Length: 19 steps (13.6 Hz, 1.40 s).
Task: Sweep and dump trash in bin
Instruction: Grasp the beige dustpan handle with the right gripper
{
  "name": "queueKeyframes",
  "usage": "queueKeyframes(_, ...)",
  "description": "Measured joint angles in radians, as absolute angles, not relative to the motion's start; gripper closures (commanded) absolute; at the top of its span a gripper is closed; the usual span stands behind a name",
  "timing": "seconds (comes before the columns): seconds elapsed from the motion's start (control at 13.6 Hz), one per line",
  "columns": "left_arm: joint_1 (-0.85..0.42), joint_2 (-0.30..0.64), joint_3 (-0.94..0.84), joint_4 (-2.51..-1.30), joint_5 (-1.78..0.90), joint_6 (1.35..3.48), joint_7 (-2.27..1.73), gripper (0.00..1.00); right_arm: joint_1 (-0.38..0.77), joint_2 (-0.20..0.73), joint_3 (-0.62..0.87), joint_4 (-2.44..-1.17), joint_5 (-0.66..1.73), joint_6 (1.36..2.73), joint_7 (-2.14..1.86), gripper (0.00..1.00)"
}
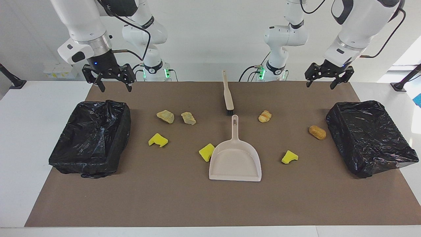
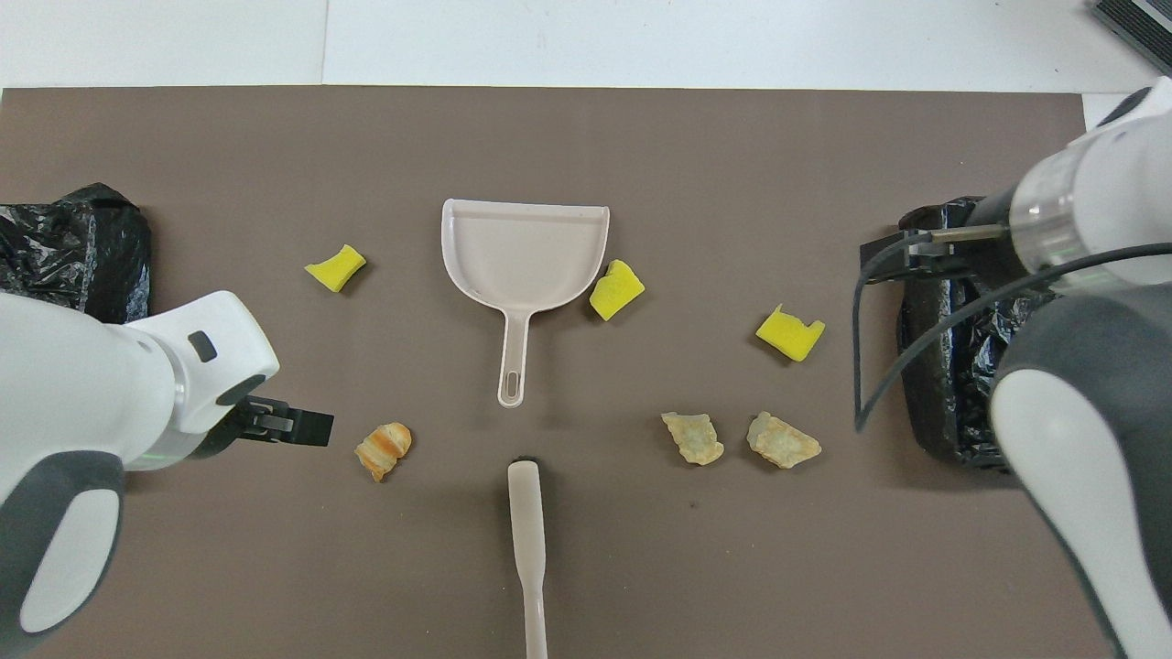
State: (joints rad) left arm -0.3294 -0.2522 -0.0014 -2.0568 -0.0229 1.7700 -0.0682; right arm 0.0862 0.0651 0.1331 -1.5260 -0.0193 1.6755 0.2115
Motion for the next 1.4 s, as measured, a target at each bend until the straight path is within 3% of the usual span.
queueKeyframes(0.51, -0.51, -0.261, -0.002, -2.275, -0.106, 1.995, -0.176, 0.0, 0.354, 0.298, 0.136, -1.439, -0.06, 1.826, 0.446, 0.0)
queueKeyframes(0.96, -0.773, -0.262, -0.005, -2.487, -0.107, 2.321, -0.432, 0.0, 0.48, 0.491, 0.135, -1.297, -0.062, 1.907, 0.61, 0.0)
queueKeyframes(1.4, -0.918, -0.262, -0.077, -2.602, -0.107, 2.407, -0.672, 0.0, 0.578, 0.59, 0.135, -1.292, -0.082, 1.963, 0.71, 0.0)
